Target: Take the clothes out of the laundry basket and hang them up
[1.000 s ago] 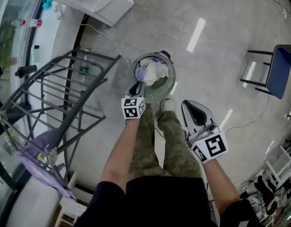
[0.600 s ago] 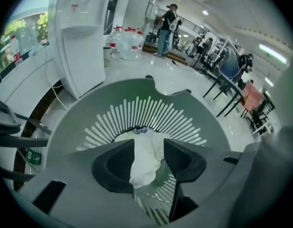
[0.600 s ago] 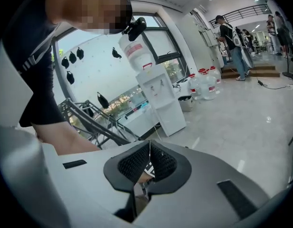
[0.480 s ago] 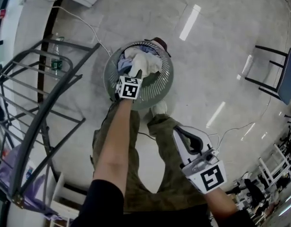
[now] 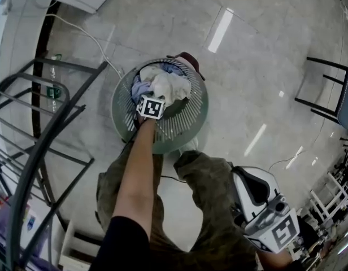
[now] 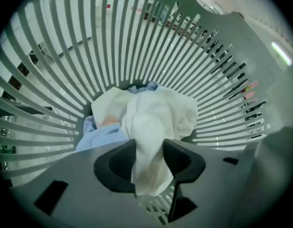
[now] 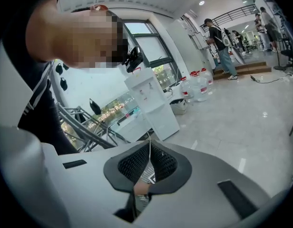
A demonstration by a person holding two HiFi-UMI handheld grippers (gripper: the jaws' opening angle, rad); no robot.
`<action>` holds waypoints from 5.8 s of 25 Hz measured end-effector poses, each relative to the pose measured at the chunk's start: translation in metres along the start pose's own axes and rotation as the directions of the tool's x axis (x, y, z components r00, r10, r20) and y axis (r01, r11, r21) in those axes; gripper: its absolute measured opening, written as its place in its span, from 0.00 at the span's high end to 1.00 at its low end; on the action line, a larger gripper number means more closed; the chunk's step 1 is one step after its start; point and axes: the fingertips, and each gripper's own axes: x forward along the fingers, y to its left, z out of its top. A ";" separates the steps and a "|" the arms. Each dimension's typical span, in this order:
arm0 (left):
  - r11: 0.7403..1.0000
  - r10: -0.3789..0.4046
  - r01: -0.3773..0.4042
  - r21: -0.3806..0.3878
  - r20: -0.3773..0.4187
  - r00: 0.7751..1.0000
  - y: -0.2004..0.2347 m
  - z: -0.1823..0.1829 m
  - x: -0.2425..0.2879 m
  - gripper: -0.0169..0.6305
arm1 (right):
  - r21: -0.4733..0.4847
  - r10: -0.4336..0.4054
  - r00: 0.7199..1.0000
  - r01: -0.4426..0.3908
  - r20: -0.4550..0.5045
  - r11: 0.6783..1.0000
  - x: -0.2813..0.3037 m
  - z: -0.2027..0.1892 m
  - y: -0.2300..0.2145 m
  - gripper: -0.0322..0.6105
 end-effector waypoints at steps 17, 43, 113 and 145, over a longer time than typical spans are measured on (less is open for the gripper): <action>0.993 -0.103 0.115 -0.002 0.420 0.902 -0.082 0.026 -0.313 0.95 | -0.060 0.047 0.997 -0.043 0.055 0.997 -0.075 0.131 0.112 0.95; 0.967 -0.148 -0.153 0.202 0.941 0.305 -0.205 0.009 -1.011 0.94 | -0.319 0.395 0.917 -0.391 -0.054 0.864 -0.129 0.279 0.254 0.83; 0.832 -0.547 0.104 0.545 0.774 0.318 -0.298 0.060 -0.964 0.66 | -0.524 0.802 0.419 -0.837 -0.427 0.158 -0.323 0.353 0.433 0.94; 0.850 0.074 -0.525 0.052 0.974 0.216 -0.204 -0.101 -1.296 0.96 | -0.679 0.903 0.333 -0.731 -0.271 0.066 -0.260 0.437 0.684 0.94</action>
